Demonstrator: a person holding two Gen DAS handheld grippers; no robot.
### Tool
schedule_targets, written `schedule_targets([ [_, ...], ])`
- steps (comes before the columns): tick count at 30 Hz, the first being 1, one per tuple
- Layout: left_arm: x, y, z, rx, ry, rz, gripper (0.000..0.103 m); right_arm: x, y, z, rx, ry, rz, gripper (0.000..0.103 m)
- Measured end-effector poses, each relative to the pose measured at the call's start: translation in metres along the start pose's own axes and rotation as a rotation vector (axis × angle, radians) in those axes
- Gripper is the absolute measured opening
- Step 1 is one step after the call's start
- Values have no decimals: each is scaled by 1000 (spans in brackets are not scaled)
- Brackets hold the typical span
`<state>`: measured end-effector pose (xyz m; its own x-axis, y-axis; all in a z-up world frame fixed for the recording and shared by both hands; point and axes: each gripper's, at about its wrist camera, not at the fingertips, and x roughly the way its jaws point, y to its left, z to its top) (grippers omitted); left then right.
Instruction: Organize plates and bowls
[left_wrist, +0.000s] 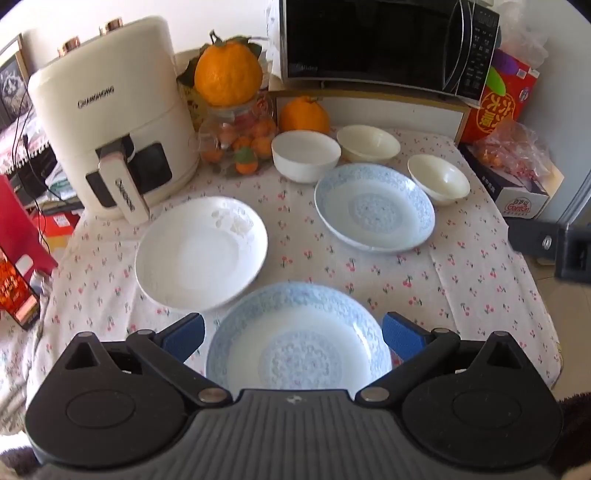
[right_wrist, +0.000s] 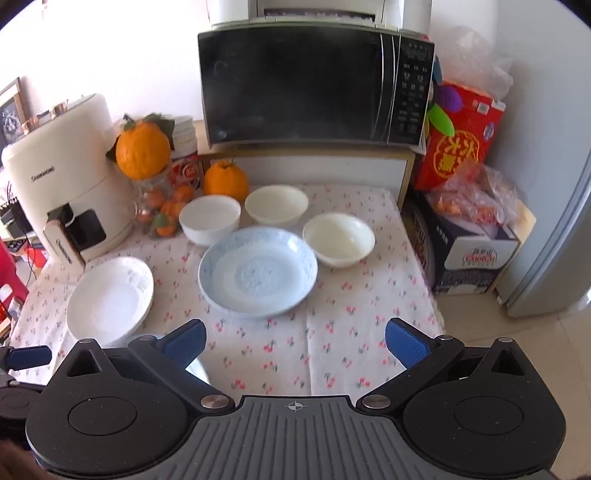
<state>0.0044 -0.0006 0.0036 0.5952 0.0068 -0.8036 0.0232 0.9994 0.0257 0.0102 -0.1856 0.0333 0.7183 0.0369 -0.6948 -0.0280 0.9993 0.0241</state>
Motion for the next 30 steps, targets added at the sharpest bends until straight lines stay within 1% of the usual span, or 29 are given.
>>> schedule_targets([
  [3,2,1,10,-1,-20,17,103,6,-4,16,16,-20,-4,103],
  [5,7,1,18,-3,-30,28,103,15,-6,26,30,-18,-1,103],
  [9,28,4,34,26,-69,48,103,38,-12,39,61,-4,10,103],
  [10,23,1,34,44,-125,64,103,45,-12,40,59,-3,7,103],
  [12,29,0,36,79,-175,58,103,60,-12,41,47,2,4,103],
  [13,36,1,37,93,-180,49,103,69,-12,40,41,6,5,103],
  [14,42,2,38,106,-179,47,103,78,-12,39,38,12,10,103],
  [16,57,5,40,117,-143,18,103,97,-17,34,58,9,48,103],
  [17,65,8,40,117,-113,-6,103,106,-20,31,89,0,71,103],
  [18,72,12,41,101,-97,-48,103,117,-24,27,120,10,88,103],
  [20,84,18,45,49,-80,-151,103,138,-30,26,142,87,119,103],
  [21,90,21,48,28,-59,-197,103,147,-32,27,147,108,136,103],
  [22,98,22,50,12,-37,-235,103,153,-35,27,156,109,145,103],
  [24,112,23,53,1,-6,-263,103,164,-36,31,166,125,150,103],
  [27,130,24,59,-20,27,-256,102,180,-39,35,186,163,206,103],
  [28,136,25,60,-29,32,-249,100,185,-42,35,208,168,231,103],
  [29,141,26,64,-44,26,-259,95,190,-44,36,229,175,248,103],
  [30,147,27,64,-54,27,-259,93,195,-46,36,248,179,262,103],
])
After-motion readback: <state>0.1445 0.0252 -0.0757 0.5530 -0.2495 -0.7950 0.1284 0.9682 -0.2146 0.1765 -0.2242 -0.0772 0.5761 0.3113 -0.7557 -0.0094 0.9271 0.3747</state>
